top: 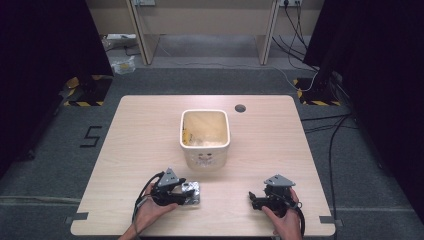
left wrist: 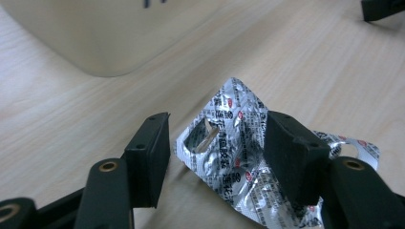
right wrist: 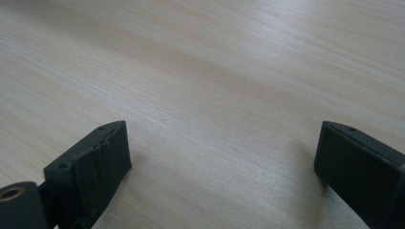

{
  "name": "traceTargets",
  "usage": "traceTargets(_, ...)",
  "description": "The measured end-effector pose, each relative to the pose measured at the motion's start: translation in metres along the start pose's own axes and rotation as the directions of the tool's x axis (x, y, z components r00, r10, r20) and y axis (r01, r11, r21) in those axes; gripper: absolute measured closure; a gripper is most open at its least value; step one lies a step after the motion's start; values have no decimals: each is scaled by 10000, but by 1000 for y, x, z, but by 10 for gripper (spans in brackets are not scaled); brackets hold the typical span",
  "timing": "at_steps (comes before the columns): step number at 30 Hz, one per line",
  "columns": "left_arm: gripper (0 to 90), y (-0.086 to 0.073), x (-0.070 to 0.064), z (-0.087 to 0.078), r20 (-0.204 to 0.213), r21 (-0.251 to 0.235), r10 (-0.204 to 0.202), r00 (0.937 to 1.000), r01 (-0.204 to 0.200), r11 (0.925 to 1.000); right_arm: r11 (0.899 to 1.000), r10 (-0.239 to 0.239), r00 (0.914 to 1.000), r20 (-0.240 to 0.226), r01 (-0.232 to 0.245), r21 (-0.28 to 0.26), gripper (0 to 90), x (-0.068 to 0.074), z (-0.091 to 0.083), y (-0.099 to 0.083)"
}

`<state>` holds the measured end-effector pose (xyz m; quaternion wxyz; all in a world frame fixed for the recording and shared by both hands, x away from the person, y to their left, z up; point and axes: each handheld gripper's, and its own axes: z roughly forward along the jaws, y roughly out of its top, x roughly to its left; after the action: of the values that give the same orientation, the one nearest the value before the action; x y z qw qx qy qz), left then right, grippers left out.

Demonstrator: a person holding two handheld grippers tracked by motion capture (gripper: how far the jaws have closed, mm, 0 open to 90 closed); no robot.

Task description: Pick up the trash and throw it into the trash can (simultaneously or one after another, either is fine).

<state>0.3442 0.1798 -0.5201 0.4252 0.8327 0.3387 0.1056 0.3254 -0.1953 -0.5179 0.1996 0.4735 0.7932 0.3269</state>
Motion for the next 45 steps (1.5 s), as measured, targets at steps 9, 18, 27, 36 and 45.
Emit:
traceTargets(9,520,0,19,-2,170,-155,-409,9990,412,9990,10000,-12,10000,7,12,-2,53,0,0,0)
traceTargets(18,676,1,20,-7,210,-398,-151,9997,160,9991,10000,2,10000,-1,-2,1,53,0,0,0)
traceTargets(27,782,5,14,-15,327,-801,126,9994,-100,9967,10000,-1,10000,-3,1,1,53,0,0,0)
traceTargets(36,828,10,3,-20,493,-952,487,9976,-439,9945,10000,-3,10000,-4,3,1,53,0,0,0)
traceTargets(45,836,17,-9,-27,443,-940,1147,9924,-1102,9895,10000,-3,10000,-6,3,1,53,0,0,0)
